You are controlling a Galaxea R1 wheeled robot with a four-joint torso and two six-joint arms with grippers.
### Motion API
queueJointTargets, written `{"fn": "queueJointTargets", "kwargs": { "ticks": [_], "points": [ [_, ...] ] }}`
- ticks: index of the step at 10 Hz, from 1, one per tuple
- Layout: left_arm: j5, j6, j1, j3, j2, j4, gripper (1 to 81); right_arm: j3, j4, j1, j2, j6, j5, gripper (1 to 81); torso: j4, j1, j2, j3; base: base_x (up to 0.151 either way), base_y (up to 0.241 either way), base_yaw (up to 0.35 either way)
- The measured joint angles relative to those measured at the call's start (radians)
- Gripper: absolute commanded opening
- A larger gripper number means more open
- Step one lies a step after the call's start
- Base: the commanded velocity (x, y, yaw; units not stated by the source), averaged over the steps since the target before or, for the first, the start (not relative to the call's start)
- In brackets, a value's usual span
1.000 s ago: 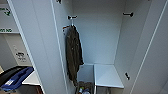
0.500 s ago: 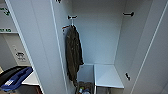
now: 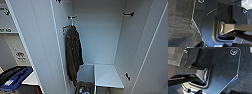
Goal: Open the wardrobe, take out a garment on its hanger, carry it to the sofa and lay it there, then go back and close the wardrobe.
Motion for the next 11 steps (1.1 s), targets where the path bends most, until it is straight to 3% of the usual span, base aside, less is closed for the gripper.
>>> {"fn": "queueJointTargets", "kwargs": {
  "ticks": [5, 8, 11],
  "points": [
    [0.034, 0.099, -0.002, 0.028, -0.017, -0.051, 81.1, 0.003, 0.003, 0.004, -0.015, 0.0, 0.004, 81.1, 0.0, 0.0, 0.0, 0.0, 0.0, 0.0, 0.0],
    [0.05, 0.277, -0.007, 0.054, -0.04, -0.27, 81.1, 0.065, 0.011, 0.005, -0.067, 0.0, 0.009, 81.1, 0.0, 0.0, 0.0, 0.0, 0.0, 0.0, 0.0],
    [0.034, 0.332, -0.028, 0.159, -0.118, -0.351, 81.1, 0.219, 0.037, 0.016, -0.165, 0.001, 0.009, 81.1, 0.0, 0.0, 0.0, 0.0, 0.0, 0.0, 0.0]
  ]
}}
